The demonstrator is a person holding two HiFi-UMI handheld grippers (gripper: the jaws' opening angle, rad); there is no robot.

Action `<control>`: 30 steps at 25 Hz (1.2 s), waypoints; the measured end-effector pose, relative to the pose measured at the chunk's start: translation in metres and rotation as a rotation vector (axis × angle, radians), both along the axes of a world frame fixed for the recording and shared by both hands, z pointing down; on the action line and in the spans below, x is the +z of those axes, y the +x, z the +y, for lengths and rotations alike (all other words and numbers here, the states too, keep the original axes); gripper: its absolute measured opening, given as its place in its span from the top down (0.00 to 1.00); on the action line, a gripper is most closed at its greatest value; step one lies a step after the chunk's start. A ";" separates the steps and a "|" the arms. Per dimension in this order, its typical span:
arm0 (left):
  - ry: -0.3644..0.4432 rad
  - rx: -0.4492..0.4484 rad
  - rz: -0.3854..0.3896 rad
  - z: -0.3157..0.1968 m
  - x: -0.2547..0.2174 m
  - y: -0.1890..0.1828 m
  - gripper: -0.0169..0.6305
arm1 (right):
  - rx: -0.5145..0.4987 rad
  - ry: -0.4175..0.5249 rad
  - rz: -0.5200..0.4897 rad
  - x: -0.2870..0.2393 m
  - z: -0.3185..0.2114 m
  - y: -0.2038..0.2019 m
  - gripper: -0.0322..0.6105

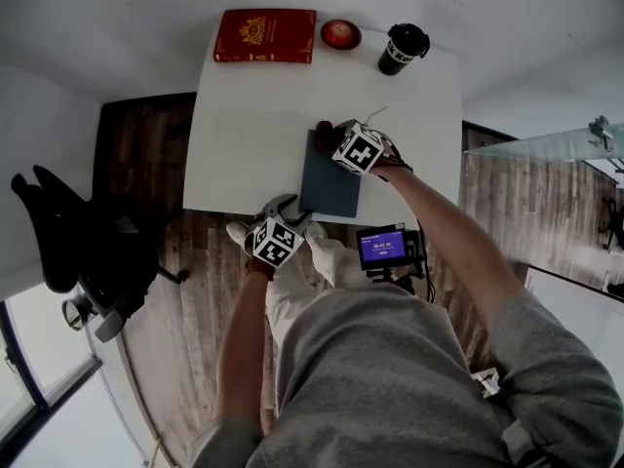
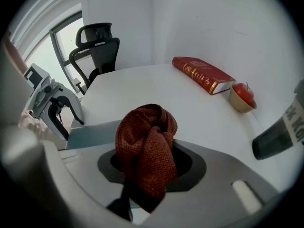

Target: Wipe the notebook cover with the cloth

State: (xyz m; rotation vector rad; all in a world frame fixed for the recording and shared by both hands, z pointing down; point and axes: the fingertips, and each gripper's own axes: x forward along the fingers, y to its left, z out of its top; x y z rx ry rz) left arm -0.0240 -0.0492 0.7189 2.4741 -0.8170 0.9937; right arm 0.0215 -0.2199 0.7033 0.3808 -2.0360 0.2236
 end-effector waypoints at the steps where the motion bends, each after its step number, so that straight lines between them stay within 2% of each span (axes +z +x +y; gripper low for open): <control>1: 0.001 0.000 0.000 0.000 0.000 0.000 0.65 | 0.005 0.000 0.012 0.000 0.000 0.000 0.71; 11: 0.003 -0.001 -0.002 0.000 -0.001 0.000 0.65 | 0.026 0.022 0.067 0.002 0.007 0.000 0.74; 21: 0.006 -0.001 -0.001 0.000 -0.001 0.000 0.65 | 0.002 0.004 0.049 0.000 0.027 -0.005 0.74; 30: 0.011 -0.001 -0.006 -0.002 0.000 0.000 0.65 | 0.017 -0.041 -0.019 0.000 0.050 -0.008 0.73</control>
